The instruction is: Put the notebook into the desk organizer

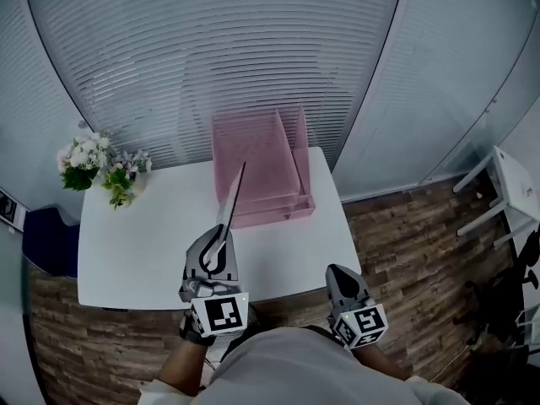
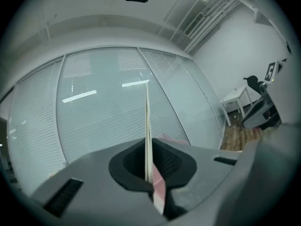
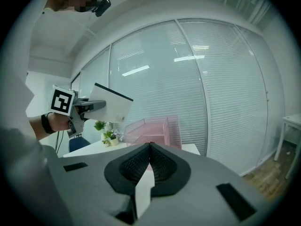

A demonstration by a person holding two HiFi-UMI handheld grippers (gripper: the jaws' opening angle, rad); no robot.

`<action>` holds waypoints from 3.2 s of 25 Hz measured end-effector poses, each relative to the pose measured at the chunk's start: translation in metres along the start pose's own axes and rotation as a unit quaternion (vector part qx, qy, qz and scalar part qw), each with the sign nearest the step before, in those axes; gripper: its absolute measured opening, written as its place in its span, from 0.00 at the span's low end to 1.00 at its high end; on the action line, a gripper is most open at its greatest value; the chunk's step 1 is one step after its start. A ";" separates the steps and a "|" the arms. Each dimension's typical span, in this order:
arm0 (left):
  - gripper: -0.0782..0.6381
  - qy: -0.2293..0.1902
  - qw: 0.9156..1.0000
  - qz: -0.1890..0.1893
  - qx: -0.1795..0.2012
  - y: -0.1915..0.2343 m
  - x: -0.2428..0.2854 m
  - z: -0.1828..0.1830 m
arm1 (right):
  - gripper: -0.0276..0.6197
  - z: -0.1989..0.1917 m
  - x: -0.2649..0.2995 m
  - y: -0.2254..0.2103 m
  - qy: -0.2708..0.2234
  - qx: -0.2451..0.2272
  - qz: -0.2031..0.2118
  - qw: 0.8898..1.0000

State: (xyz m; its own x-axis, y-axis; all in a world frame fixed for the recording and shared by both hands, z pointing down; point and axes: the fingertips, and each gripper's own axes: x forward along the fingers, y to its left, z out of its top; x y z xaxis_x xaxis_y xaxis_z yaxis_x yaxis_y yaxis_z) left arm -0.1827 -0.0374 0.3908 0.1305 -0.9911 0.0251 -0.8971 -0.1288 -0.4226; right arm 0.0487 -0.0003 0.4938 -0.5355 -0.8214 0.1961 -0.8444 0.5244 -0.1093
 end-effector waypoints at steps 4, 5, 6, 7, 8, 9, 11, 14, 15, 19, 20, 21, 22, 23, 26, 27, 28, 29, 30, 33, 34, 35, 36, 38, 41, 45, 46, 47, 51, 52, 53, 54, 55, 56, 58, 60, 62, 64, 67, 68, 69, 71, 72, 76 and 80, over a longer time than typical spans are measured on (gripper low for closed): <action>0.13 -0.014 0.994 -0.030 0.107 0.014 0.066 0.012 | 0.06 -0.001 0.028 0.016 -0.002 0.006 -0.006 1.000; 0.13 -0.013 0.989 -0.036 0.140 0.015 0.084 0.014 | 0.06 -0.002 0.033 0.017 -0.002 0.007 -0.009 1.000; 0.13 -0.009 0.984 -0.043 0.173 0.013 0.102 0.014 | 0.06 -0.003 0.035 0.015 -0.001 0.008 -0.013 1.000; 0.13 0.000 0.977 -0.051 0.205 0.010 0.119 0.012 | 0.06 -0.005 0.035 0.011 0.001 0.011 -0.019 1.000; 0.13 0.011 0.970 -0.060 0.237 0.005 0.134 0.008 | 0.06 -0.006 0.035 0.004 0.002 0.014 -0.026 1.000; 0.13 0.022 0.961 -0.068 0.267 -0.001 0.148 0.004 | 0.06 -0.008 0.035 -0.003 0.003 0.018 -0.033 0.999; 0.13 0.043 0.941 -0.080 0.326 -0.012 0.176 -0.004 | 0.06 -0.007 0.040 -0.017 0.003 0.025 -0.038 0.999; 0.13 0.079 0.909 -0.103 0.396 -0.030 0.212 -0.025 | 0.06 0.002 0.048 -0.038 -0.001 0.024 -0.029 0.999; 0.13 0.093 0.901 -0.114 0.409 -0.036 0.221 -0.035 | 0.06 0.003 0.048 -0.047 0.000 0.025 -0.029 0.999; 0.13 0.137 0.880 -0.145 0.430 -0.054 0.246 -0.068 | 0.06 0.002 0.045 -0.089 0.009 0.039 -0.041 0.998; 0.13 0.144 0.877 -0.148 0.433 -0.056 0.250 -0.073 | 0.06 0.001 0.045 -0.097 0.010 0.039 -0.042 0.998; 0.13 0.151 0.874 -0.149 0.436 -0.057 0.254 -0.078 | 0.06 0.001 0.045 -0.105 0.011 0.040 -0.043 0.998; 0.13 0.156 0.872 -0.150 0.440 -0.058 0.258 -0.082 | 0.06 0.000 0.045 -0.111 0.011 0.042 -0.044 0.998; 0.13 0.161 0.869 -0.152 0.442 -0.059 0.261 -0.086 | 0.06 -0.002 0.046 -0.117 0.012 0.044 -0.046 0.998; 0.13 0.173 0.863 -0.162 0.446 -0.065 0.265 -0.096 | 0.06 -0.004 0.048 -0.127 0.014 0.050 -0.046 0.998; 0.13 0.177 0.862 -0.167 0.445 -0.066 0.266 -0.099 | 0.06 -0.005 0.049 -0.129 0.015 0.051 -0.044 0.998; 0.13 0.182 0.861 -0.171 0.444 -0.067 0.267 -0.101 | 0.06 -0.004 0.050 -0.130 0.014 0.051 -0.042 0.998; 0.13 0.186 0.860 -0.176 0.441 -0.068 0.267 -0.103 | 0.06 -0.003 0.051 -0.132 0.014 0.052 -0.041 0.998; 0.13 0.191 0.860 -0.181 0.437 -0.069 0.267 -0.105 | 0.06 -0.002 0.052 -0.134 0.013 0.052 -0.041 0.998; 0.15 0.210 0.855 -0.205 0.429 -0.074 0.267 -0.114 | 0.06 -0.002 0.053 -0.140 0.015 0.055 -0.043 0.997; 0.15 0.216 0.851 -0.214 0.429 -0.075 0.266 -0.117 | 0.06 -0.003 0.053 -0.141 0.016 0.056 -0.044 0.997; 0.16 0.221 0.847 -0.223 0.430 -0.077 0.266 -0.119 | 0.06 -0.004 0.053 -0.142 0.017 0.056 -0.044 0.997; 0.17 0.226 0.843 -0.231 0.430 -0.078 0.266 -0.121 | 0.06 -0.005 0.053 -0.142 0.018 0.057 -0.045 0.997; 0.18 0.237 0.838 -0.246 0.426 -0.079 0.266 -0.125 | 0.06 -0.005 0.055 -0.142 0.017 0.058 -0.045 0.997; 0.22 0.253 0.833 -0.270 0.411 -0.080 0.268 -0.131 | 0.06 -0.005 0.059 -0.141 0.016 0.059 -0.046 0.997; 0.31 0.275 0.818 -0.306 0.402 -0.083 0.263 -0.140 | 0.06 -0.007 0.059 -0.140 0.018 0.061 -0.047 0.997; 0.32 0.279 0.814 -0.314 0.401 -0.084 0.262 -0.142 | 0.06 -0.007 0.059 -0.140 0.018 0.062 -0.048 0.997; 0.33 0.281 0.811 -0.321 0.399 -0.084 0.261 -0.144 | 0.06 -0.007 0.059 -0.140 0.018 0.062 -0.050 0.997; 0.35 0.286 0.805 -0.339 0.394 -0.082 0.260 -0.145 | 0.06 -0.007 0.060 -0.143 0.016 0.064 -0.056 0.996; 0.36 0.287 0.804 -0.344 0.392 -0.082 0.260 -0.145 | 0.06 -0.007 0.061 -0.143 0.016 0.064 -0.056 0.996; 0.37 0.290 0.801 -0.349 0.390 -0.082 0.260 -0.145 | 0.06 -0.007 0.061 -0.143 0.016 0.065 -0.057 0.996; 0.38 0.292 0.799 -0.354 0.389 -0.082 0.260 -0.145 | 0.06 -0.007 0.061 -0.142 0.016 0.065 -0.057 0.996; 0.40 0.295 0.795 -0.360 0.388 -0.081 0.259 -0.146 | 0.06 -0.007 0.062 -0.142 0.016 0.065 -0.057 0.996; 0.41 0.298 0.792 -0.367 0.387 -0.081 0.259 -0.146 | 0.06 -0.007 0.063 -0.141 0.016 0.066 -0.057 0.996; 0.41 0.305 0.784 -0.380 0.384 -0.081 0.256 -0.147 | 0.06 -0.007 0.063 -0.141 0.016 0.066 -0.058 0.996; 0.42 0.310 0.778 -0.391 0.381 -0.081 0.253 -0.147 | 0.06 -0.007 0.063 -0.142 0.016 0.066 -0.059 0.996; 0.43 0.315 0.774 -0.399 0.378 -0.081 0.250 -0.145 | 0.06 -0.006 0.063 -0.143 0.016 0.066 -0.060 0.996; 0.44 0.319 0.769 -0.406 0.376 -0.080 0.248 -0.144 | 0.06 -0.006 0.062 -0.144 0.016 0.066 -0.060 0.996; 0.45 0.327 0.761 -0.418 0.371 -0.081 0.243 -0.143 | 0.06 -0.005 0.062 -0.145 0.015 0.066 -0.060 0.996; 0.46 0.331 0.759 -0.424 0.368 -0.082 0.242 -0.144 | 0.06 -0.006 0.063 -0.145 0.015 0.067 -0.059 0.996; 0.46 0.336 0.755 -0.430 0.362 -0.082 0.240 -0.145 | 0.06 -0.006 0.063 -0.144 0.015 0.067 -0.058 0.996; 0.49 0.347 0.749 -0.444 0.347 -0.084 0.236 -0.148 | 0.06 -0.006 0.064 -0.143 0.014 0.067 -0.056 0.996; 0.49 0.350 0.747 -0.450 0.341 -0.085 0.235 -0.149 | 0.06 -0.007 0.064 -0.143 0.014 0.067 -0.056 0.996; 0.51 0.359 0.746 -0.461 0.320 -0.083 0.237 -0.151 | 0.06 -0.008 0.066 -0.144 0.016 0.068 -0.058 0.996; 0.54 0.360 0.746 -0.468 0.309 -0.081 0.236 -0.149 | 0.06 -0.009 0.068 -0.146 0.017 0.070 -0.060 0.996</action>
State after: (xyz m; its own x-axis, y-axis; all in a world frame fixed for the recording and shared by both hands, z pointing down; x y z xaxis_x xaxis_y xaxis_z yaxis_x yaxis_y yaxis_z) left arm -0.1416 -0.2661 0.5663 0.1170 -0.2657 0.9569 -0.1613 -0.9558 -0.2457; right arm 0.1355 -0.1309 0.5314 -0.4328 -0.8668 0.2477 -0.8967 0.3855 -0.2177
